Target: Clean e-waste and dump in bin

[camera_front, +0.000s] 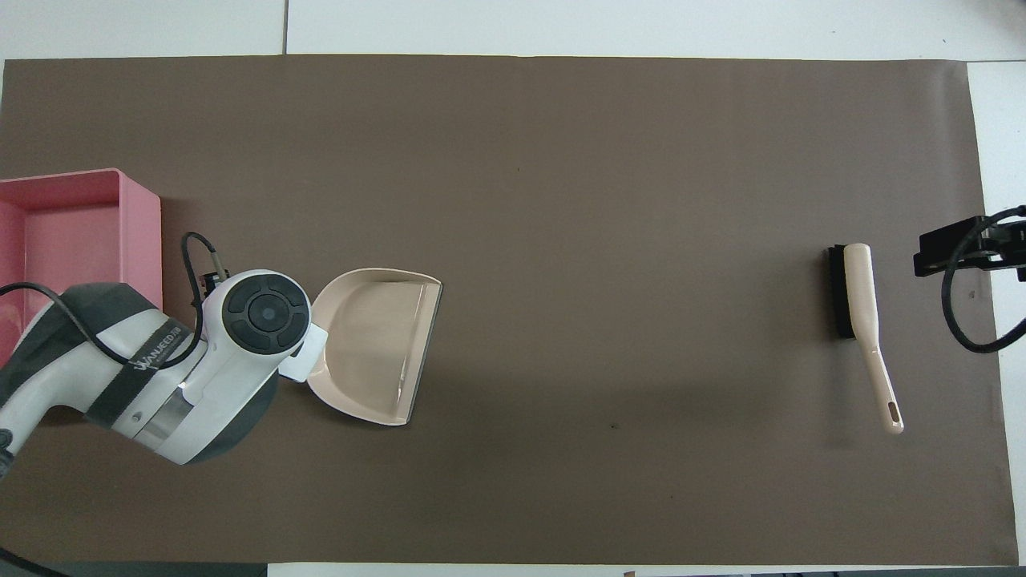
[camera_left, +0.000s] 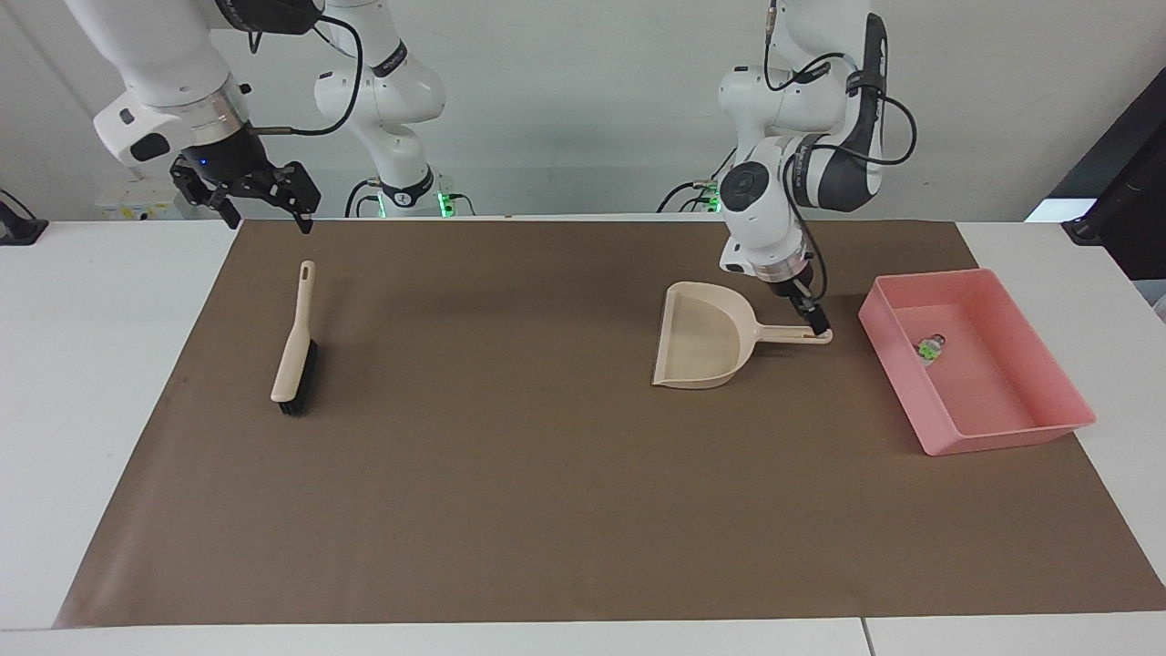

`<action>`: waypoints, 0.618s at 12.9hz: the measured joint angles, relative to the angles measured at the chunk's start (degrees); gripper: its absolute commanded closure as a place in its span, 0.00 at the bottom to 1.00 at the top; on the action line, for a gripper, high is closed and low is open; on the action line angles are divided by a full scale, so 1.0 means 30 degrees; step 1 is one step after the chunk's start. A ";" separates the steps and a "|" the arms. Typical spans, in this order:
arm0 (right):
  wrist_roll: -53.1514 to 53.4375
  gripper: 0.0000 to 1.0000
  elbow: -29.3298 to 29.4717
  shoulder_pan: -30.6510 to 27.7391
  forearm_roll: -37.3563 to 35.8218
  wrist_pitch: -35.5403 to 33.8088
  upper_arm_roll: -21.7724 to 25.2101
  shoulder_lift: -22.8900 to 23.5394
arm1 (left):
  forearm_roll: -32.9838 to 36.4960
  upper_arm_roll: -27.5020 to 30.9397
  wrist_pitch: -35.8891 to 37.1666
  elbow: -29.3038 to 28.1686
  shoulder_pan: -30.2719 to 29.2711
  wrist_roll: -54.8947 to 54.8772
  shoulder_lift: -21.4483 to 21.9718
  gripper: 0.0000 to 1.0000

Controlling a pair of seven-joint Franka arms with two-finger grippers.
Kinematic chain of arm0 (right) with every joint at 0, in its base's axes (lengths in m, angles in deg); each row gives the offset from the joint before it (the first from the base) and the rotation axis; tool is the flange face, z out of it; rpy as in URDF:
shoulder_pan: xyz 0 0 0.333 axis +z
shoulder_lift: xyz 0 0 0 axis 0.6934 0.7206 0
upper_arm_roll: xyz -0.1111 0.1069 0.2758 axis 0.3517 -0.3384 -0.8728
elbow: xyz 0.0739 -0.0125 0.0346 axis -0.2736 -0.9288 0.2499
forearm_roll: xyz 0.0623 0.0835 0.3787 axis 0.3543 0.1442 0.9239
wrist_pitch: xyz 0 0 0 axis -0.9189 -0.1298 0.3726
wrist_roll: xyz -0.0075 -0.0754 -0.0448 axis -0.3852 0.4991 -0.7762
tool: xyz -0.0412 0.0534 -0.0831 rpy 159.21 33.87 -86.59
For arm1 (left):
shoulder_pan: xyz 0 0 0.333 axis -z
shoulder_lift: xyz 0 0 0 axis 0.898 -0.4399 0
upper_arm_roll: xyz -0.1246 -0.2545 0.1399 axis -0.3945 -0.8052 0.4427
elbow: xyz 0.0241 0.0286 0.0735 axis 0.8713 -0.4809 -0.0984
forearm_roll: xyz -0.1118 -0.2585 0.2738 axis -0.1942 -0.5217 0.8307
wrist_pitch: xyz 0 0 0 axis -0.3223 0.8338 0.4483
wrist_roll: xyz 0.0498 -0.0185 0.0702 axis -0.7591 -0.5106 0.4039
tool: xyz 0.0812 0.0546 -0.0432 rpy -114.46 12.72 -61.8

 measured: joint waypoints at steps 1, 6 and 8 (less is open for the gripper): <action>0.0000 0.00 0.0001 0.0000 -0.0001 0.0000 0.0006 0.0001 | -0.0758 0.0037 0.0684 0.0216 -0.0435 0.1955 0.0278 0.02; 0.0000 0.00 0.0009 0.0056 -0.0001 0.0024 -0.0001 0.0022 | -0.5243 0.0171 0.2222 0.2044 -0.4142 0.8013 0.0921 0.02; 0.0000 0.00 0.0007 0.0063 -0.0001 0.0094 -0.0010 0.0047 | -0.6441 0.0199 0.2492 0.3425 -0.5403 0.9669 0.1083 0.02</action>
